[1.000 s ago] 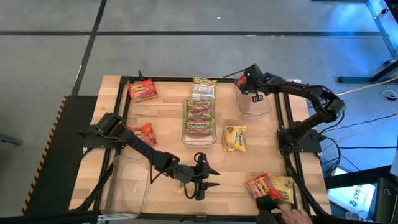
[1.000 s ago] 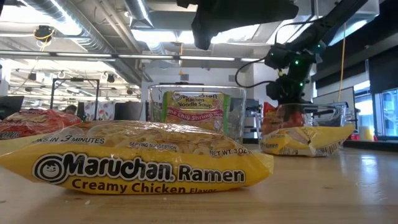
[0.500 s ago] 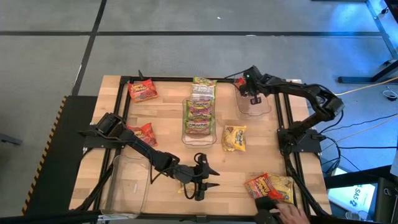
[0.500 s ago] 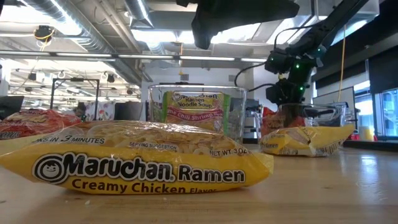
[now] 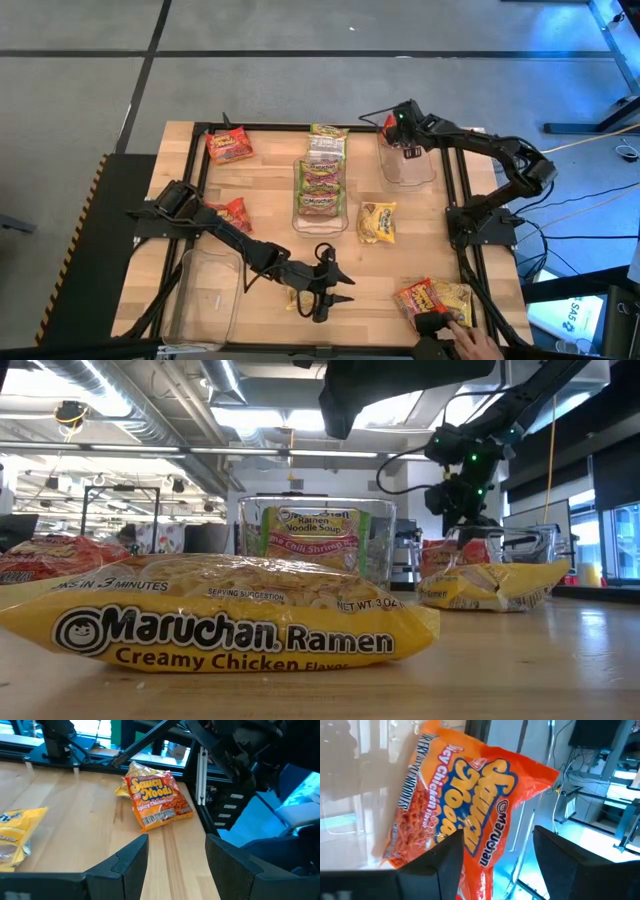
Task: Sort Maruchan noodles
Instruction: Put the orange noodle pack into the top right transparent bin, then put the bottom orange noodle pack into the top right transparent bin
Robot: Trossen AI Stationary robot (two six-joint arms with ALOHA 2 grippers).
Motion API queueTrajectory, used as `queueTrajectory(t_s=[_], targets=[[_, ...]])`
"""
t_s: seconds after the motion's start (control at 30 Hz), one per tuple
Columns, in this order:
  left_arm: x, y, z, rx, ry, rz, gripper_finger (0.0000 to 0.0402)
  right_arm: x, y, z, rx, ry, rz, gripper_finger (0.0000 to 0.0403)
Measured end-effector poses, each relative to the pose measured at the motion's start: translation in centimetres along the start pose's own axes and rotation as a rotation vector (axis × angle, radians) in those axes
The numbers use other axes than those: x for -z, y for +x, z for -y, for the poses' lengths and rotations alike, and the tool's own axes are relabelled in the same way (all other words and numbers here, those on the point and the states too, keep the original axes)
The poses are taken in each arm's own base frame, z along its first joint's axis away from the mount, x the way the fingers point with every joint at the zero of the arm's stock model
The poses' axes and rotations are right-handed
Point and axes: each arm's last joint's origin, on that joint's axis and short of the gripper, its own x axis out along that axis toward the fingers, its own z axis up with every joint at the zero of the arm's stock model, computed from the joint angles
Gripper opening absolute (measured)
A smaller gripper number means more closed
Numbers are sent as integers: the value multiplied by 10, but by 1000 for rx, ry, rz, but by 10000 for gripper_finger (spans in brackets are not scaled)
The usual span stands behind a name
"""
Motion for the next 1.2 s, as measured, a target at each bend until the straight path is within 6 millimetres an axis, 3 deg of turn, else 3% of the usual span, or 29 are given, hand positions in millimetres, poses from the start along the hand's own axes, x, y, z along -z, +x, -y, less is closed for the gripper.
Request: queueTrajectory(t_s=[0.27,0.4,0.6,0.8,1.0,1.2], targets=[[0,0,0,2,-1,0,190,2,-3,-1,-5,9,-12,211],[0,0,0,2,-1,0,190,1,-21,3,59,35,-33,211],[0,0,1,4,-2,-1,190,-7,-74,3,172,92,92,211],[0,0,1,3,-8,0,190,-10,-137,-14,194,194,301,211],[0,0,0,-29,-8,11,190,-13,-183,-49,-13,314,543,211],[-4,0,0,-21,-16,50,190,-22,-215,-90,-542,402,729,211]])
